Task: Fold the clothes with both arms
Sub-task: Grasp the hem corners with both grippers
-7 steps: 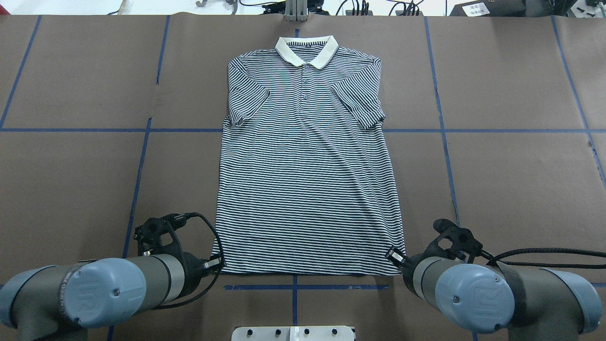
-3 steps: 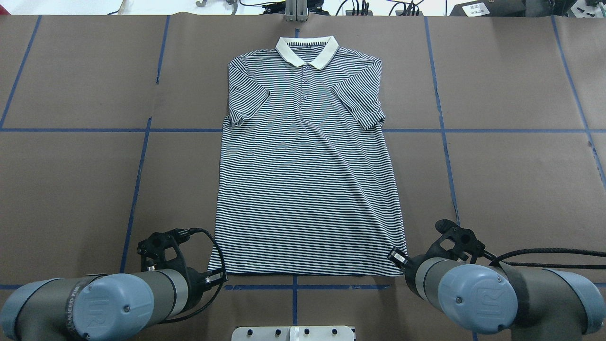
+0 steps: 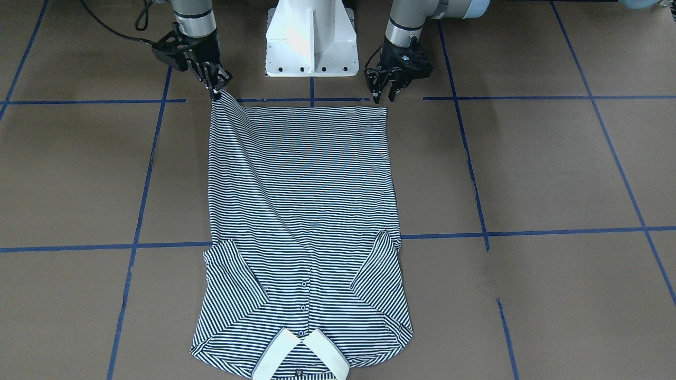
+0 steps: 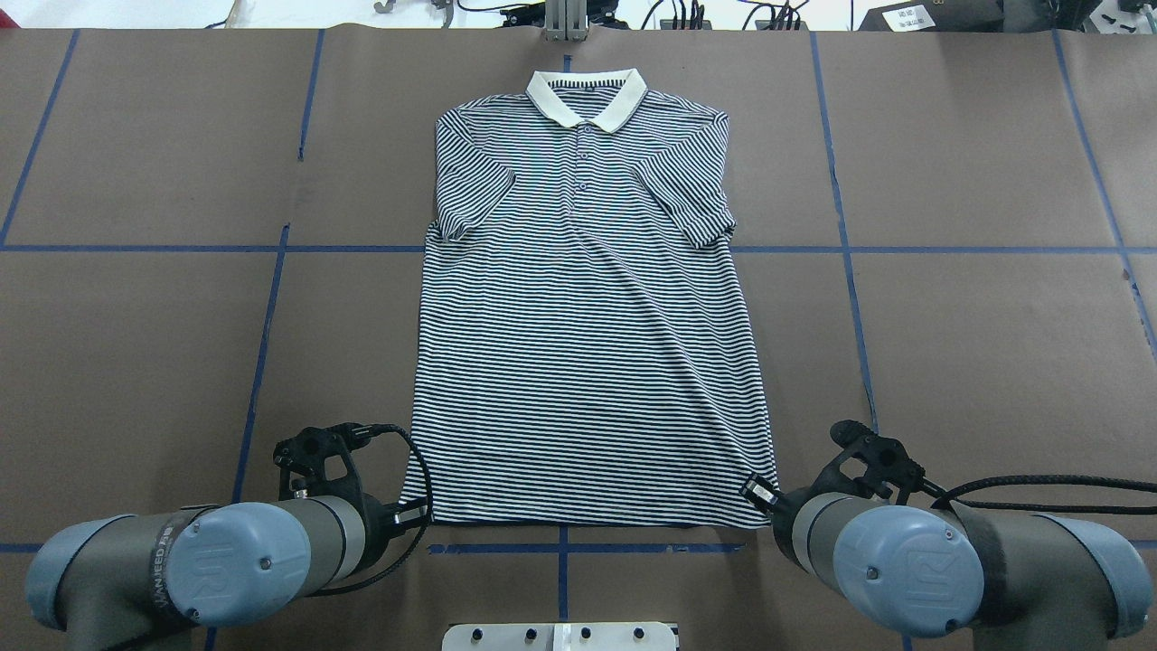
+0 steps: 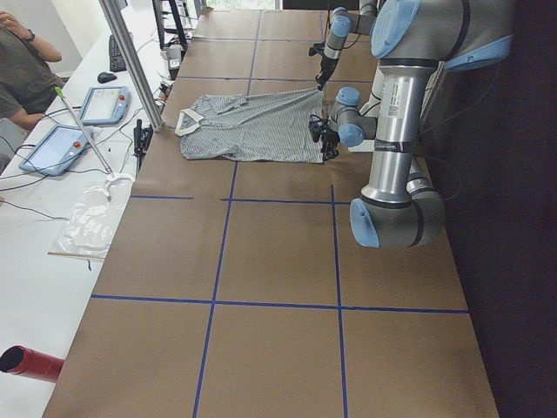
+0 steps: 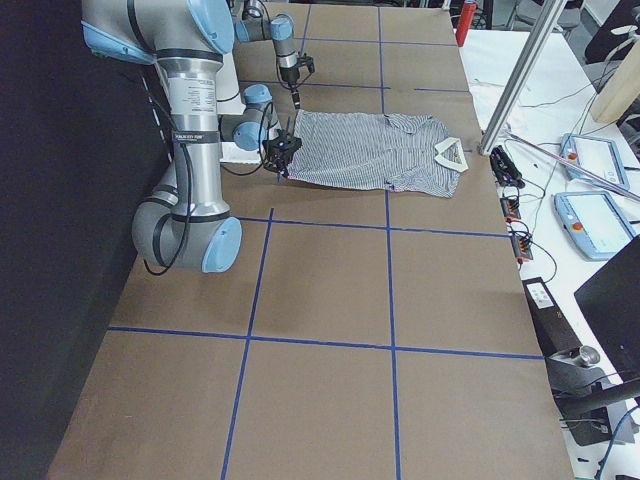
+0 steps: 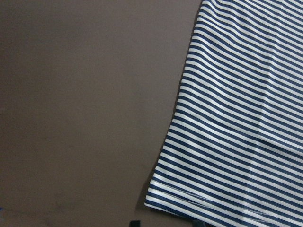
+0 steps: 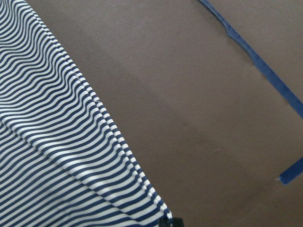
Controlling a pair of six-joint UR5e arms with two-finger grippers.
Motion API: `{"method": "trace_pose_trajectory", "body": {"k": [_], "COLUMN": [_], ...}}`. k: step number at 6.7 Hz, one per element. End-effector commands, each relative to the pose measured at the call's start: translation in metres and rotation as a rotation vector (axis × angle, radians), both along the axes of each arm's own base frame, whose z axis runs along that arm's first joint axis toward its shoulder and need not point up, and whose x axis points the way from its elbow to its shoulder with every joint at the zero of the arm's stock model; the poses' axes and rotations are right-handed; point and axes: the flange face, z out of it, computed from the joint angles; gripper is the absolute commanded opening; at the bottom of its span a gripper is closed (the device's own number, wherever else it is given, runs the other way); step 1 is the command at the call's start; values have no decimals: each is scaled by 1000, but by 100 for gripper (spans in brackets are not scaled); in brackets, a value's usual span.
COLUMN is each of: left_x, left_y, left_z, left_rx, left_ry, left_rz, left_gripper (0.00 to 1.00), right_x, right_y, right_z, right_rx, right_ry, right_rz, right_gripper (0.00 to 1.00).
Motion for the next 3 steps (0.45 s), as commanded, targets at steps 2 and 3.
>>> {"method": "trace_pose_trajectory", "body": {"k": [2, 3], "left_x": [5, 7], "left_y": [-3, -4], "left_z": [8, 5], "left_rx": [0, 3], "left_ry": [-18, -14], "left_rz": [-1, -1], "left_gripper": [48, 48], "right_x": [-1, -1], "right_y": [1, 1], "right_z": [1, 1], "right_rx": [1, 1], "right_ry": [4, 2], "right_rz": [-3, -3], "right_gripper": [0, 0]}}
